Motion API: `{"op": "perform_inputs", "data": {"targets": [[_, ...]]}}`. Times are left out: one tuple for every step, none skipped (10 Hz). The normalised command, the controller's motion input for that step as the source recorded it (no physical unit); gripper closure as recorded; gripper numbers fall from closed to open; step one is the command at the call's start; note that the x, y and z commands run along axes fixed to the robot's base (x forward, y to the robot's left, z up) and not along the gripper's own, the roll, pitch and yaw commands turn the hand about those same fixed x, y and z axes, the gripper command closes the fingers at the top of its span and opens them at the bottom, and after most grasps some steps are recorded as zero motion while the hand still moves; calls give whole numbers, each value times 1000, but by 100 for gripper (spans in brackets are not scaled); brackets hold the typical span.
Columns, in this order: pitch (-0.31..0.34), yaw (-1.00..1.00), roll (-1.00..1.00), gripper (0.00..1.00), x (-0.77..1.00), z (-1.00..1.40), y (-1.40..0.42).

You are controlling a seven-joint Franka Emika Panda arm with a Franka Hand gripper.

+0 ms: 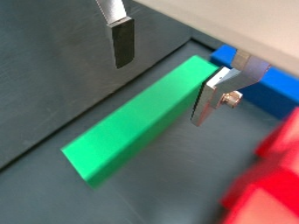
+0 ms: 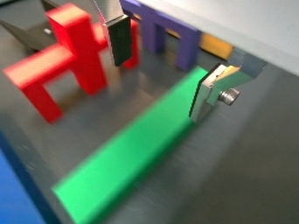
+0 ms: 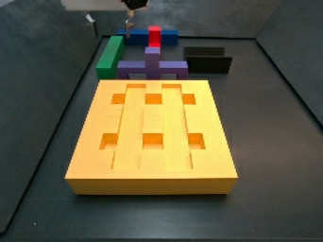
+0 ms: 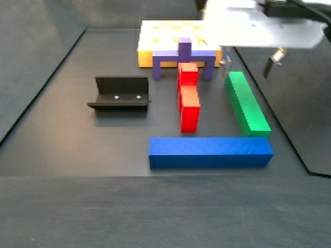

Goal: Pick up the green object. Move up. Move to above the board. Insert the green object.
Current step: Pick up the green object.

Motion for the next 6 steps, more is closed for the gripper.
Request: {"op": "perform_inputs", "data": {"targets": [[-123, -51, 203, 0, -311, -403, -103], [-46, 0, 224, 0, -94, -486, -60], [0, 0, 153, 0, 20, -577, -46], [50, 0, 126, 0, 366, -500, -80], [107, -103, 109, 0, 320, -429, 0], [104, -69, 120, 0, 74, -346, 66]]}}
